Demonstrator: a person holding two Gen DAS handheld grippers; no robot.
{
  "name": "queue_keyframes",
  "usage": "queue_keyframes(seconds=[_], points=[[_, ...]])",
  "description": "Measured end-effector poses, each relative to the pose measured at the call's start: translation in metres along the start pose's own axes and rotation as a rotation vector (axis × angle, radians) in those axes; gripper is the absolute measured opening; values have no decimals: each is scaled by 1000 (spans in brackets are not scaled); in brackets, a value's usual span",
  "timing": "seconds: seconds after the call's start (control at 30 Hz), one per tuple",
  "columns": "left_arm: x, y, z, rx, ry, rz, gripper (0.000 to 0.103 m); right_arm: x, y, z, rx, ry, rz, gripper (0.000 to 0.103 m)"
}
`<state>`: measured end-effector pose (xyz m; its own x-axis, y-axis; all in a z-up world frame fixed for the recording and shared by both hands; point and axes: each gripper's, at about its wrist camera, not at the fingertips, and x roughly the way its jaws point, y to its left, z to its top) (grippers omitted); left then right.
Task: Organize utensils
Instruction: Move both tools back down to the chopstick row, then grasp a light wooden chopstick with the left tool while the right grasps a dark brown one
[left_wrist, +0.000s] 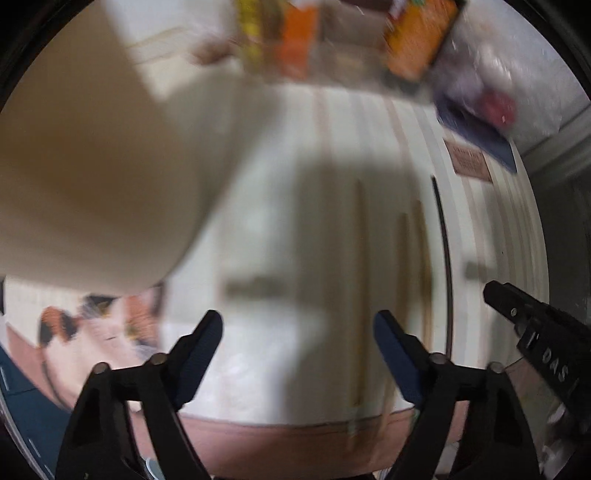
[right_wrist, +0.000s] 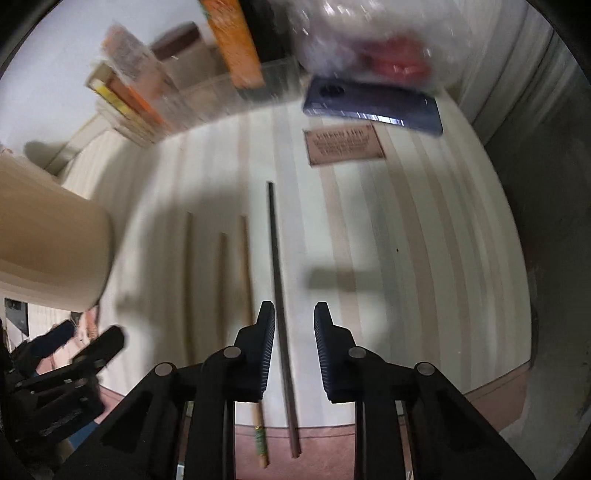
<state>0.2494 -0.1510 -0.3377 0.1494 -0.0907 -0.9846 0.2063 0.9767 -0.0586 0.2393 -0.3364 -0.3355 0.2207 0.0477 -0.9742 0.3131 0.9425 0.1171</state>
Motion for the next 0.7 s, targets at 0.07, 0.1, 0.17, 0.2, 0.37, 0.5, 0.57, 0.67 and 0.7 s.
queue_keyframes(seconds=[0.07, 0.1, 0.17, 0.2, 0.37, 0.5, 0.57, 0.67, 0.7], points=[[13, -13, 5, 23, 28, -8, 77, 8, -5, 1, 7, 12, -7, 23], [17, -17, 7, 32, 33, -9, 75, 10, -6, 2, 7, 18, -9, 23], [25, -26, 10, 54, 45, 7, 70, 16, -11, 3, 13, 41, -3, 23], [28, -28, 11, 61, 50, 9, 59, 16, -12, 4, 18, 46, -2, 23], [22, -33, 10, 80, 45, 31, 5, 27, -14, 9, 16, 86, 18, 23], [13, -11, -4, 28, 48, 62, 4, 35, -4, 9, -29, 115, 14, 24], [8, 2, -16, -7, 55, 83, 4, 40, 3, 9, -52, 125, 13, 24], [-1, 21, -34, -63, 60, 97, 5, 47, 16, 8, -97, 145, 2, 24], [-3, 25, -37, -74, 62, 96, 5, 51, 21, 9, -115, 153, -8, 24]])
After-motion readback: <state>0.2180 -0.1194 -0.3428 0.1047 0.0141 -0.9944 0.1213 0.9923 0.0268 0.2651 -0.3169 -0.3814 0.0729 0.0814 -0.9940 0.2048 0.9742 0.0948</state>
